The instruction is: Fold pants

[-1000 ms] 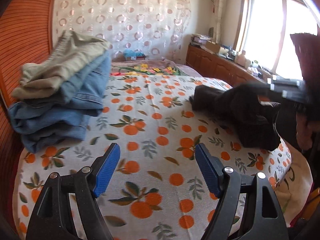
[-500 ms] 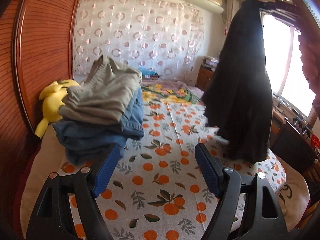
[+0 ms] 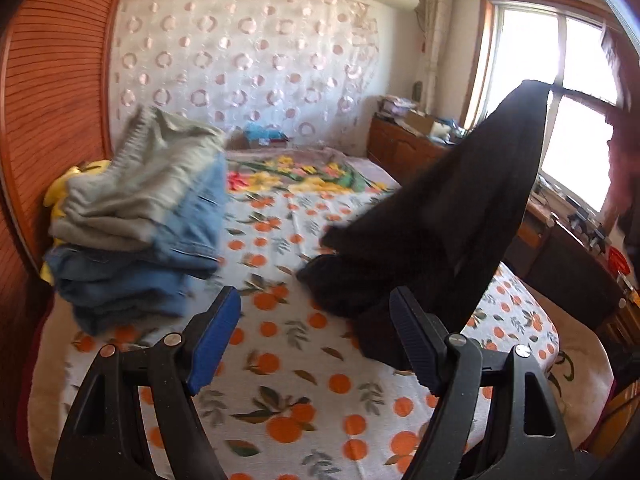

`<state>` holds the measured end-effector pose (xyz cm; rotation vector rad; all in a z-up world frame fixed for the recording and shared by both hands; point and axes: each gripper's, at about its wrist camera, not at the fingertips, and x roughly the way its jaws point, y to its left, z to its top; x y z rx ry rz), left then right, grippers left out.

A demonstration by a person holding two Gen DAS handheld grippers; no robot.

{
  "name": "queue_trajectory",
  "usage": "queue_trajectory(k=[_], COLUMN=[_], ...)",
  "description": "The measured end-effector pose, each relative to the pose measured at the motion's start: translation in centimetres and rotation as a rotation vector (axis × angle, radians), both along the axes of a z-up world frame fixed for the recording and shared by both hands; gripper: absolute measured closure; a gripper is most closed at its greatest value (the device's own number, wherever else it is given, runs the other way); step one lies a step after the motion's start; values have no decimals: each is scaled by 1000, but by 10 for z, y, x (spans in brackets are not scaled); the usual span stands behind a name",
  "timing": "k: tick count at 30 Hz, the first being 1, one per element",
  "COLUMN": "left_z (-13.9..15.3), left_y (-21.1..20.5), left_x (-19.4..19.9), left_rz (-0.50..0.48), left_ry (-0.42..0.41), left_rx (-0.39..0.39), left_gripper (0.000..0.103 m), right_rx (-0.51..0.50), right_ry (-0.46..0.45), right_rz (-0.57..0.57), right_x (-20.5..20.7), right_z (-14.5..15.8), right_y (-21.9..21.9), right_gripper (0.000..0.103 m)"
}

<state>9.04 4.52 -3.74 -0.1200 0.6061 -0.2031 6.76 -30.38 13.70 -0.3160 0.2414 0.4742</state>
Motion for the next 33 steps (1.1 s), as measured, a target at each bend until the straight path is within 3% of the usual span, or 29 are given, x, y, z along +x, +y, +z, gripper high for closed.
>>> queue_trajectory(k=[8,12,20,21,23,26,29,33], left_z=[-26,-37,-60,-63,-67,-69,-65,-47], left_y=[-53,-73,-105,-107,-109,-107,-104,-96], left_x=[13,17,20,21,22,23,21,14], left_rz=[-124,-164,-234,-232,-228,-220,-221,-209], left_ry=[85,122,195,202,211,216,199,137], left_rx=[16,24,91,107,127,135,135,135], left_gripper=[40,49,50,50,68,81,95,99], right_rx=[12,27,54,59,86,104,99,105], right_ry=[249,329,411,418,430,456,470,470], right_rz=[-179,-245,-305,-307,-302,-296,-309,-306], right_x=[39,43,36,50,60,60,66,58], right_z=[-126,-160,-151,-140,-130,-132,-142,-142], right_y=[-60,-80,-92,-77,-74,-86,-96,-101], right_gripper=[98,98,98,98,98,87,84,76])
